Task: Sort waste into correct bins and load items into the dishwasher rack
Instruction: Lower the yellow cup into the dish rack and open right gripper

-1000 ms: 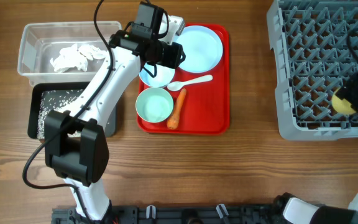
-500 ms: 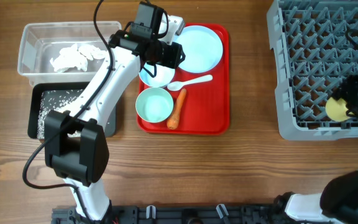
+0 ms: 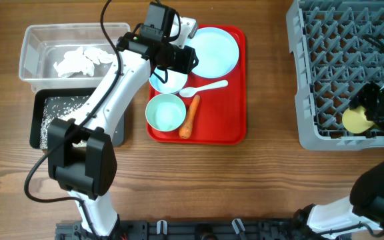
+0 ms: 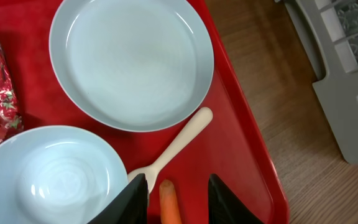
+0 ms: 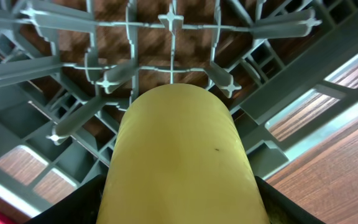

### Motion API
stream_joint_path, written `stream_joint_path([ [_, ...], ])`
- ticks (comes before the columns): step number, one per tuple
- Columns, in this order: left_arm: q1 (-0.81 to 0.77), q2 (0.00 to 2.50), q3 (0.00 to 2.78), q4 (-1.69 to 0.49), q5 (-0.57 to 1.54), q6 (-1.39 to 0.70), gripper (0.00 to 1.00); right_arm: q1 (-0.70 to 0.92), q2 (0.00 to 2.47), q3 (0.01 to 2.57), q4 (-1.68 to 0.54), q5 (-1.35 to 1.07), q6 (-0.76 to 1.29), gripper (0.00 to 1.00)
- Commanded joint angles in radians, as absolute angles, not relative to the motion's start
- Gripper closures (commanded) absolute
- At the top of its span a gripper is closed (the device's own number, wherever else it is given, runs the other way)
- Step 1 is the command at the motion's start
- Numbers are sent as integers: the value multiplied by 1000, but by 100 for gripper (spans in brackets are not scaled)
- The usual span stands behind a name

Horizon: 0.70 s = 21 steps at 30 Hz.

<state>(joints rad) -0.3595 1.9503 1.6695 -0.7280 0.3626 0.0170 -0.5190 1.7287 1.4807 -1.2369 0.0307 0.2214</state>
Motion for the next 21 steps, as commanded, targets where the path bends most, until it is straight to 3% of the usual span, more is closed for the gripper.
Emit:
stream_joint_path([
  [1, -353, 1930, 1681, -735, 350, 22, 69, -521, 1768, 1477, -1233, 37, 211, 44],
  [4, -353, 1930, 1681, -738, 350, 22, 69, -521, 1775, 1477, -1231, 37, 211, 40],
  [9, -353, 1930, 1681, -738, 350, 22, 68, -521, 1775, 1477, -1232, 37, 212, 9],
  [11, -353, 1930, 1681, -738, 350, 22, 68, -521, 1775, 1477, -1231, 36, 212, 1],
  [19, -353, 1930, 1681, -738, 350, 22, 67, -521, 1771, 1493, -1234, 1, 212, 0],
  [21, -353, 1930, 1681, -738, 350, 22, 63, -521, 1758, 1525, -1239, -38, 211, 0],
])
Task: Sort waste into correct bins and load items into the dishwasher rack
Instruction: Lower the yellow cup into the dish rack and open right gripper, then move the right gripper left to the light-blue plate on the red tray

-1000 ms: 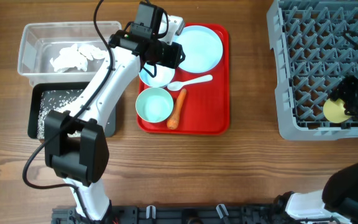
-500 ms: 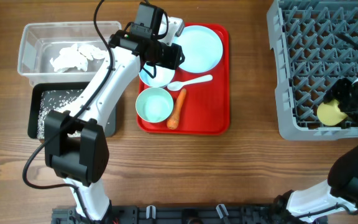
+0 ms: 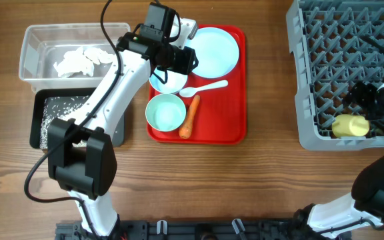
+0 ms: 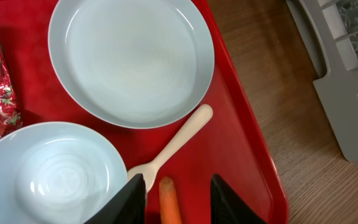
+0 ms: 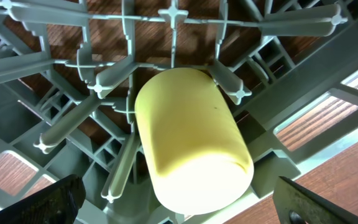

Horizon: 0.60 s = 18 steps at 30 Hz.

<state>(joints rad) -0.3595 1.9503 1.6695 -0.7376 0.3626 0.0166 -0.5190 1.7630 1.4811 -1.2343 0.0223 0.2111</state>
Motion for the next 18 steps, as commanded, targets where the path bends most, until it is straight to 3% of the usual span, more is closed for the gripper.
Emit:
stream_joint_path([
  [1, -353, 1930, 1681, -738, 350, 22, 59, -520, 1747, 1546, -1239, -56, 209, 0],
  [4, -353, 1930, 1681, -738, 350, 22, 51, -518, 1701, 1643, -1255, -78, 208, 0],
  [7, -353, 1930, 1681, -742, 350, 21, 37, -496, 1640, 1760, -1267, -151, 154, 0],
  [10, -353, 1930, 1681, -743, 350, 17, 0, -442, 1589, 1796, -1248, -163, 147, 0],
  [18, -353, 1930, 1681, -761, 350, 17, 0, -194, 1565, 1787, -1176, -163, 133, 0],
])
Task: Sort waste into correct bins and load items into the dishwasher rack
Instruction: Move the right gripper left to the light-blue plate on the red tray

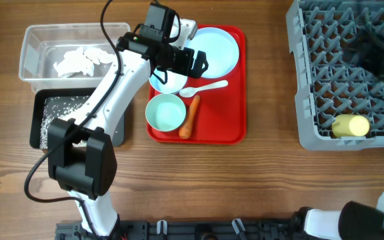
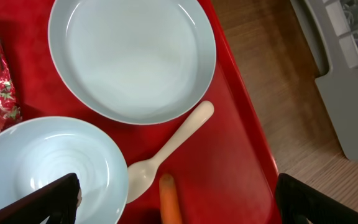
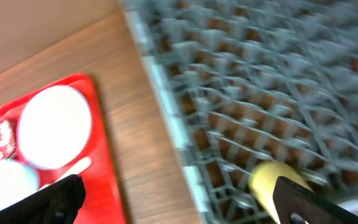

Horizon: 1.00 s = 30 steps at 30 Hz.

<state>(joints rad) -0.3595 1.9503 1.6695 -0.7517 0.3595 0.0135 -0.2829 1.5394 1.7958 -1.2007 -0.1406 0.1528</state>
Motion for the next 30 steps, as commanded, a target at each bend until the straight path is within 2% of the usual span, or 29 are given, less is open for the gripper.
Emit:
stream_joint_path([
  [1, -353, 1930, 1681, -765, 350, 17, 0, -173, 1567, 1784, -1164, -163, 133, 0],
  [8, -353, 1930, 1681, -789, 349, -2, 0, -41, 1616, 1774, -1065, -167, 152, 0],
  [13, -353, 1930, 1681, -796, 305, -10, 0, -33, 1663, 1773, -1056, -198, 187, 0],
  [19, -353, 1930, 1681, -797, 124, -132, 0, -31, 1727, 1773, -1054, -226, 185, 0],
  [30, -375, 1979, 1681, -695, 125, -82, 0, -31, 1775, 1773, -1046, -236, 187, 4],
])
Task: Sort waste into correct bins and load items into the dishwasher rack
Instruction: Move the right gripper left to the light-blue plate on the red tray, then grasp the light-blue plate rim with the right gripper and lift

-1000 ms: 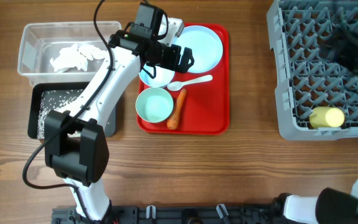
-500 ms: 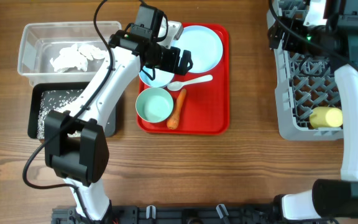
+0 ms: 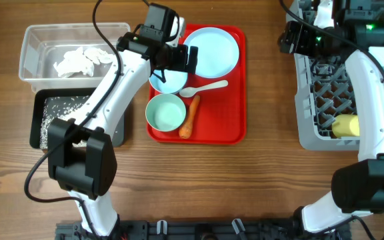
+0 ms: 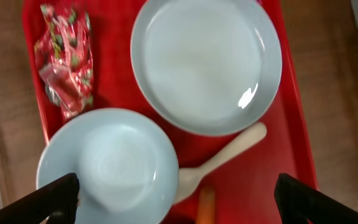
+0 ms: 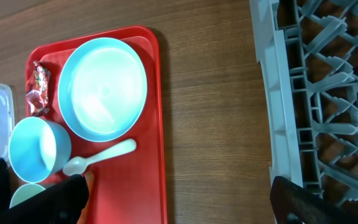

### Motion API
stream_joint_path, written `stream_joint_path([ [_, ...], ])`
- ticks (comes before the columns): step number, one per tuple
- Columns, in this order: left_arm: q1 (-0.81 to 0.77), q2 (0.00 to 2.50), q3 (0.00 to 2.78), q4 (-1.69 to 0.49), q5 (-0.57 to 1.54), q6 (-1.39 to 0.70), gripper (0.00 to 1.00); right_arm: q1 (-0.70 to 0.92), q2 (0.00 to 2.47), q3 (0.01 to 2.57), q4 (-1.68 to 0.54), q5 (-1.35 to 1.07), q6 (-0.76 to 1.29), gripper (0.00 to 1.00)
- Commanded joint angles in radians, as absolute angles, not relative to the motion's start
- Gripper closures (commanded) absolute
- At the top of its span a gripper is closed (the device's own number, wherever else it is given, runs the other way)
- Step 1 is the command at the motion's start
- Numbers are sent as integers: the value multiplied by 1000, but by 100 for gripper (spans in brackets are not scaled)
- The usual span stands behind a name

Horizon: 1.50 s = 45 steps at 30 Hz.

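Observation:
A red tray holds a pale blue plate, a blue bowl, a green bowl, a white spoon, a carrot and a red candy wrapper. My left gripper hangs open above the blue bowl and plate, holding nothing. My right gripper is open and empty at the left edge of the grey dishwasher rack. A yellow cup lies in the rack's near part.
A clear bin with crumpled white paper stands at the far left, and a black bin with grainy waste sits in front of it. Bare wood separates tray and rack.
My left gripper, still open, now sits higher and further back over the tray, with the wrapper in full view. My right gripper has moved from over the rack to its left edge.
First my right gripper was shut on the yellow cup down in the rack, and my left jaws stood narrow over the carrot's tip. Then the right let the cup go, which stayed lying there. Then the left opened wide and the right rose away leftward.

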<state>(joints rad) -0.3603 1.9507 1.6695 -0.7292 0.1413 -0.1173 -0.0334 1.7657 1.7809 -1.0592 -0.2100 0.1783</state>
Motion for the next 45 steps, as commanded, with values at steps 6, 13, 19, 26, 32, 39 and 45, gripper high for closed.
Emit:
stream_joint_path([
  [6, -363, 1998, 1681, -621, 121, -178, 0, -15, 1785, 1773, -950, -342, 195, 10],
  [13, -332, 1998, 1681, -631, 144, -240, 0, 86, 1856, 1773, -861, -304, 252, 11],
  [19, -319, 1998, 1681, -620, 144, -241, 0, 155, 1976, 1773, -770, -263, 320, 20],
  [26, -320, 1998, 1681, -646, 144, -241, 0, 190, 2128, 1773, -710, -186, 319, 28],
  [32, -321, 1998, 1681, -670, 144, -241, 0, 192, 2241, 1773, -663, -165, 317, 41],
  [39, -321, 1998, 1681, -670, 144, -241, 0, 193, 2302, 1773, -626, -173, 316, 59],
  [45, -328, 1998, 1681, -670, 144, -241, 0, 194, 2358, 1773, -584, -173, 315, 65],
])
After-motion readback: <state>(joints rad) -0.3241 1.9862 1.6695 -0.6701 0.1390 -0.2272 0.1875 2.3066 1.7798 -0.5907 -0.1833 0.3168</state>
